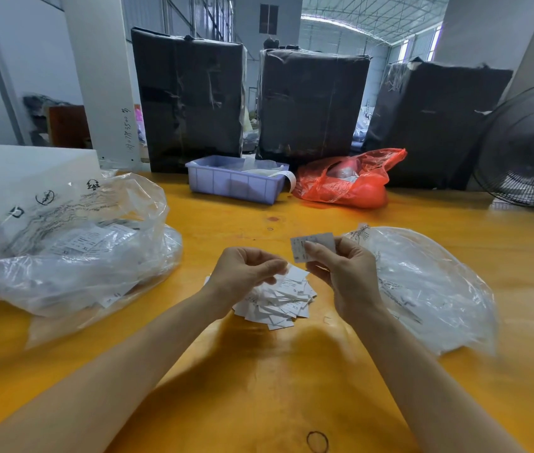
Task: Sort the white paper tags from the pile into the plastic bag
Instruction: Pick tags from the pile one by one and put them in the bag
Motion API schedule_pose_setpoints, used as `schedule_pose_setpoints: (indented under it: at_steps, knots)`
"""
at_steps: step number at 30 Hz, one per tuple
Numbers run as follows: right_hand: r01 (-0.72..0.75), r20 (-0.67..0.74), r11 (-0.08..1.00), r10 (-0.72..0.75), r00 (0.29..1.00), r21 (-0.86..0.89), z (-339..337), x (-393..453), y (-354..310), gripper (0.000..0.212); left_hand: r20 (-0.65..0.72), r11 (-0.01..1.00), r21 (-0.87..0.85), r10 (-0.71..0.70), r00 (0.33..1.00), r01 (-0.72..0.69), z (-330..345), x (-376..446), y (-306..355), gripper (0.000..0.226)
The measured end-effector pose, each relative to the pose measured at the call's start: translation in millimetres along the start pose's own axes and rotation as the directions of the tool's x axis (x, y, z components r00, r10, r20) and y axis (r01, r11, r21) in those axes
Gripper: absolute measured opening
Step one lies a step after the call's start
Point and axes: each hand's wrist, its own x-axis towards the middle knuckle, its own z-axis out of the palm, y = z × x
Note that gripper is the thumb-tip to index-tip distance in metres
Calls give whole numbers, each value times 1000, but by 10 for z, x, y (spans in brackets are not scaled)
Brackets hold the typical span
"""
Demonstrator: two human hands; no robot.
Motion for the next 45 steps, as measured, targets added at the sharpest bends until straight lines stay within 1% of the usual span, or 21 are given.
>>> schedule_pose_setpoints:
  at_steps: [4, 8, 14, 20, 23, 25, 27, 29, 32, 36, 41, 45]
  knots:
    - [94, 16, 991, -93, 996, -93, 12, -29, 13, 10, 11, 999, -26, -42, 999, 42, 0, -7, 18, 7]
    - [204, 39, 941, -201, 979, -268, 23, -38, 49, 14, 36, 994, -57, -86, 996, 88, 9, -6, 45, 19]
    - [252, 20, 907, -260, 965, -338, 21, -38, 53, 14, 48, 993, -74, -84, 995, 87, -19, -3, 76, 26]
    - [298, 81, 885, -288, 954, -359, 31, -50, 58, 17, 48, 994, -67, -81, 996, 84, -13, -8, 75, 25]
    - [294, 141, 890, -261, 955, -349, 35, -57, 62, 17, 24, 995, -60, -81, 996, 82, -13, -1, 79, 27]
    - [278, 153, 896, -238, 959, -347, 31, -50, 60, 17, -4, 995, -51, -89, 996, 89, -18, 10, 73, 26]
    - [254, 157, 905, -212, 965, -340, 26, -39, 58, 16, -27, 994, -52, -97, 995, 95, -27, 18, 66, 20]
    - [237, 145, 909, -198, 969, -343, 17, -32, 58, 16, -20, 994, -53, -98, 995, 97, -33, 13, 68, 18]
    - [232, 108, 915, -208, 972, -329, 7, -30, 55, 15, 14, 993, -52, -106, 994, 107, -25, -2, 80, 23]
    - [241, 80, 920, -228, 971, -309, 6, -25, 42, 13, 22, 991, -53, -119, 993, 120, -21, -9, 86, 17]
    - [266, 77, 895, -256, 964, -358, -6, -31, 40, 14, 17, 991, -58, -117, 993, 117, -23, -9, 99, 17]
    - [276, 105, 889, -255, 961, -366, 1, -33, 39, 15, 19, 992, -50, -113, 993, 114, -21, -17, 99, 15]
